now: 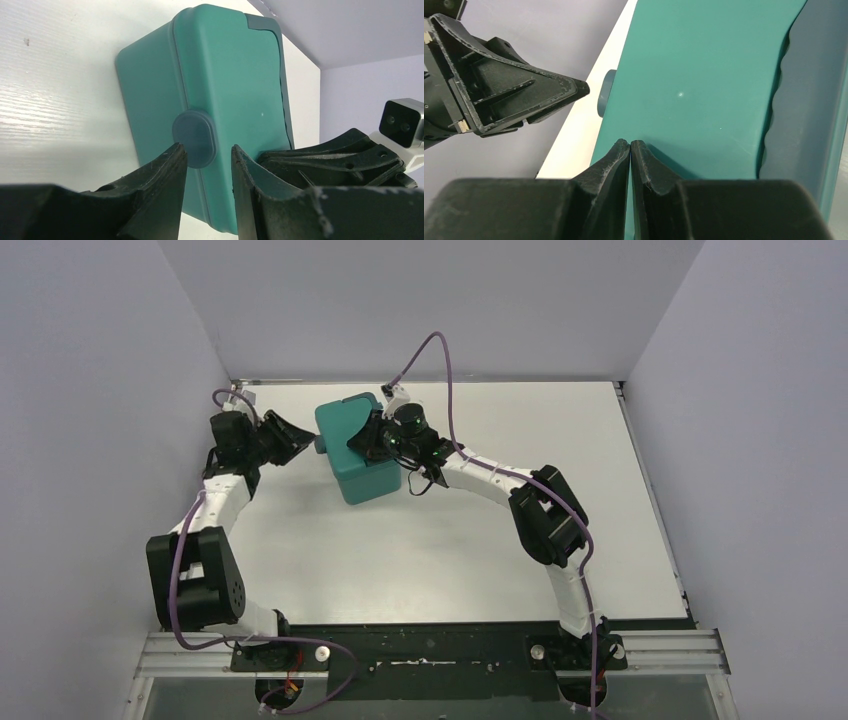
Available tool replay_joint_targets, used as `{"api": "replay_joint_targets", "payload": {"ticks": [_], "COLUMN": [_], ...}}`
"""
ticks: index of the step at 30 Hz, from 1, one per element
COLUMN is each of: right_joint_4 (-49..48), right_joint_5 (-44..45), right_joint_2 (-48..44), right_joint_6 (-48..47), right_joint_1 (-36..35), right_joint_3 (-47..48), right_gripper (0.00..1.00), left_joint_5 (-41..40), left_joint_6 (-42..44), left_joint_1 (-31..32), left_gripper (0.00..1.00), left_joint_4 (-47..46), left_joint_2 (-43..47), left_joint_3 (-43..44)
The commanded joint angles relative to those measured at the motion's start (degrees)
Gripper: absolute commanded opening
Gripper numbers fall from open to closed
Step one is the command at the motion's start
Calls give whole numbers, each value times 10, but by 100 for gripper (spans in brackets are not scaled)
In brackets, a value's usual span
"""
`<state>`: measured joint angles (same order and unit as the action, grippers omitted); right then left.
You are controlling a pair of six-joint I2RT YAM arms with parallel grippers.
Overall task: Organize the medicine kit
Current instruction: Close the medicine box at the center of the board.
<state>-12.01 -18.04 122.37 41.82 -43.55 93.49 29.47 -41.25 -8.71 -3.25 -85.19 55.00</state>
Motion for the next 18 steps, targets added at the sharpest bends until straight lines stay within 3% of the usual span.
{"api": "replay_joint_targets", "payload": {"ticks": [1,18], "right_joint_4": [124,124], "right_joint_5": [5,3], "right_joint_2": [26,25], "right_joint_6": [-20,-24], "right_joint_1": [-9,-7], "right_joint_3": [-37,-39], "right_gripper": [11,10], "left_joint_5": [38,65], "left_joint_6": [-3,-17], "left_joint_1": [-1,0], "left_gripper": [35,31], "left_joint_4": [-40,-85], "left_joint_2": [-13,-62], "left_joint_3": [26,10]}}
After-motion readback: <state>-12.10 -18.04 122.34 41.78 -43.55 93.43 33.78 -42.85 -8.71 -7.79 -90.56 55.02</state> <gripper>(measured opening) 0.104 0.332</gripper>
